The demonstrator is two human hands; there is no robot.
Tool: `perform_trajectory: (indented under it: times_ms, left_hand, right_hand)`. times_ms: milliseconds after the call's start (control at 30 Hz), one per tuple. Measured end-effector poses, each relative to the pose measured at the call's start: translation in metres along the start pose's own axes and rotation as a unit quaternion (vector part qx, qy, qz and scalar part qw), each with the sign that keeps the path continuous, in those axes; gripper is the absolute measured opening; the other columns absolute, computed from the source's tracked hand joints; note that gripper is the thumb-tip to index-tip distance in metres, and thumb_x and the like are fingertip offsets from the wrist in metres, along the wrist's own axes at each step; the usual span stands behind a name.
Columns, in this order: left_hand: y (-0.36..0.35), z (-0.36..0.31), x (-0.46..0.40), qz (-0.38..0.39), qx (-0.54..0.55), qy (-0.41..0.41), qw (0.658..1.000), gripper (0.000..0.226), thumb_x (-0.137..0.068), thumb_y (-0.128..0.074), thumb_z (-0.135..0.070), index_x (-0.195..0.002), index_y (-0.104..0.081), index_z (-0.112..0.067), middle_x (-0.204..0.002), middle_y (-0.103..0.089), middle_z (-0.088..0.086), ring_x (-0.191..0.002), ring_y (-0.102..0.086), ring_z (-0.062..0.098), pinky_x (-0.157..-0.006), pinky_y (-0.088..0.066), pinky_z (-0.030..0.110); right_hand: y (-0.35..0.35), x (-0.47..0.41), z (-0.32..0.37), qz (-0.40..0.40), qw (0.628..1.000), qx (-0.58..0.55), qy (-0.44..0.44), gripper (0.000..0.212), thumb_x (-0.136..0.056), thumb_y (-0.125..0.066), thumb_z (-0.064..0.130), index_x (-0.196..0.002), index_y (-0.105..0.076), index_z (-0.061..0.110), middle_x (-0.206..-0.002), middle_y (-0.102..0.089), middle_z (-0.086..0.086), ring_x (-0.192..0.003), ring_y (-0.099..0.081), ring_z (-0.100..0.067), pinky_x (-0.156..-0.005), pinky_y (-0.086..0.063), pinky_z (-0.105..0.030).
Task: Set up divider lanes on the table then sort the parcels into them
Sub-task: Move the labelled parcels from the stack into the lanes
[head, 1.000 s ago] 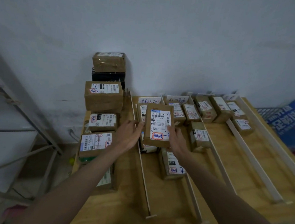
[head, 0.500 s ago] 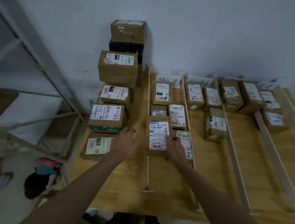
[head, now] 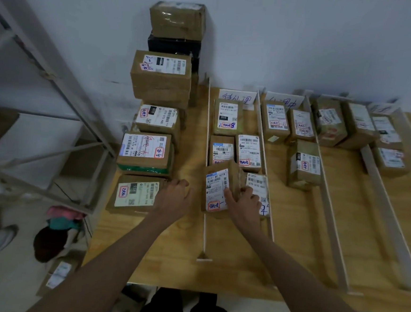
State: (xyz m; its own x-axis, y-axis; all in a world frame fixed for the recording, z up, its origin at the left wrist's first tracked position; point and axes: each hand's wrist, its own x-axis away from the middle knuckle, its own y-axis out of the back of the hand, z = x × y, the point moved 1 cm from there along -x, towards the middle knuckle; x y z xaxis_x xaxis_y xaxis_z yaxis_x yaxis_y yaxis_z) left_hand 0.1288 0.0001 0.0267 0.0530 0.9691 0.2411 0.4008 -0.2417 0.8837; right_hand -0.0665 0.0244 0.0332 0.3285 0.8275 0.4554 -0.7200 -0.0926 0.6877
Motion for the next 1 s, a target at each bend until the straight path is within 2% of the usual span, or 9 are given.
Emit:
perform_trajectory:
  times_ms: [167, 267, 400, 567, 667, 733, 800, 900, 1000]
  left_hand:
    - [0.004, 0.001, -0.004, -0.009, -0.023, -0.019, 0.999, 0.039, -0.100, -0.040, -0.039, -0.122, -0.062, -0.016, -0.118, -0.062, 0.008, -0.102, -0.061, 0.030, -0.086, -0.047, 0.039]
    - [0.008, 0.006, -0.007, -0.012, -0.031, -0.026, 0.999, 0.037, -0.099, -0.041, -0.035, -0.121, -0.061, -0.014, -0.117, -0.061, 0.008, -0.099, -0.062, 0.028, -0.085, -0.046, 0.038]
    - [0.009, 0.012, -0.011, -0.004, -0.046, -0.028, 0.999, 0.036, -0.100, -0.039, -0.037, -0.121, -0.059, -0.015, -0.118, -0.060, 0.007, -0.099, -0.061, 0.027, -0.087, -0.049, 0.039]
    - [0.006, 0.017, -0.013, -0.004, -0.048, -0.036, 0.998, 0.031, -0.101, -0.040, -0.037, -0.110, -0.060, -0.015, -0.109, -0.060, 0.004, -0.092, -0.061, 0.022, -0.082, -0.052, 0.038]
    - [-0.003, 0.020, -0.016, 0.039, -0.023, -0.026, 0.999, 0.027, -0.101, -0.042, -0.031, -0.104, -0.060, -0.011, -0.102, -0.060, 0.006, -0.092, -0.061, 0.025, -0.079, -0.052, 0.040]
    - [-0.018, 0.023, -0.019, 0.087, 0.007, -0.006, 0.996, 0.028, -0.099, -0.046, -0.029, -0.111, -0.059, -0.007, -0.105, -0.063, 0.009, -0.096, -0.062, 0.027, -0.079, -0.051, 0.039]
    - [-0.039, 0.024, -0.020, 0.118, 0.014, 0.015, 0.993, 0.038, -0.098, -0.053, -0.033, -0.124, -0.053, -0.006, -0.112, -0.063, 0.011, -0.096, -0.062, 0.024, -0.072, -0.049, 0.033]
    - [-0.069, 0.022, -0.020, 0.118, -0.010, 0.064, 0.991, 0.055, -0.094, -0.061, -0.039, -0.135, -0.040, -0.009, -0.119, -0.058, 0.009, -0.100, -0.063, 0.024, -0.073, -0.053, 0.032]
    - [-0.090, 0.020, -0.024, 0.098, -0.002, 0.119, 0.988, 0.067, -0.088, -0.070, -0.033, -0.138, -0.032, -0.009, -0.127, -0.053, 0.012, -0.107, -0.061, 0.029, -0.076, -0.054, 0.036]
  right_hand:
    - [-0.014, -0.001, -0.004, 0.025, 1.000, 0.012, -0.006, 0.069, -0.092, -0.053, 0.059, -0.134, -0.037, 0.006, -0.136, -0.039, -0.022, -0.130, -0.036, -0.041, -0.107, -0.035, -0.050]
    - [-0.025, -0.002, -0.003, 0.033, 0.999, 0.008, -0.009, 0.070, -0.094, -0.049, 0.059, -0.136, -0.034, 0.004, -0.139, -0.034, -0.023, -0.130, -0.037, -0.044, -0.108, -0.036, -0.054]
    - [-0.034, -0.006, -0.001, 0.042, 0.999, 0.019, -0.005, 0.059, -0.100, -0.040, 0.054, -0.130, -0.037, 0.004, -0.137, -0.033, -0.022, -0.127, -0.041, -0.042, -0.105, -0.039, -0.057]
    - [-0.036, -0.010, 0.001, 0.044, 0.999, 0.011, -0.025, 0.042, -0.107, -0.031, 0.034, -0.127, -0.047, 0.001, -0.130, -0.044, -0.023, -0.129, -0.037, -0.038, -0.106, -0.040, -0.050]
    - [-0.032, -0.012, 0.003, 0.051, 0.996, 0.079, -0.010, 0.033, -0.106, -0.034, 0.022, -0.125, -0.052, 0.001, -0.122, -0.049, -0.021, -0.122, -0.043, -0.035, -0.101, -0.045, -0.044]
    - [-0.032, -0.012, 0.002, 0.051, 0.988, 0.143, 0.006, 0.033, -0.105, -0.039, 0.024, -0.124, -0.051, 0.000, -0.127, -0.044, -0.020, -0.119, -0.047, -0.033, -0.100, -0.047, -0.044]
    - [-0.034, -0.016, -0.001, 0.043, 0.987, 0.157, -0.001, 0.035, -0.103, -0.044, 0.026, -0.127, -0.047, 0.000, -0.131, -0.042, -0.018, -0.118, -0.051, -0.031, -0.094, -0.049, -0.042]
    - [-0.035, -0.022, -0.008, 0.042, 0.983, 0.178, 0.007, 0.043, -0.100, -0.050, 0.019, -0.135, -0.037, -0.001, -0.132, -0.046, -0.017, -0.116, -0.056, -0.030, -0.089, -0.053, -0.042]
    - [-0.035, -0.029, -0.014, 0.025, 0.980, 0.197, 0.014, 0.043, -0.098, -0.054, 0.015, -0.134, -0.035, 0.002, -0.127, -0.049, -0.015, -0.107, -0.061, -0.029, -0.083, -0.056, -0.040]
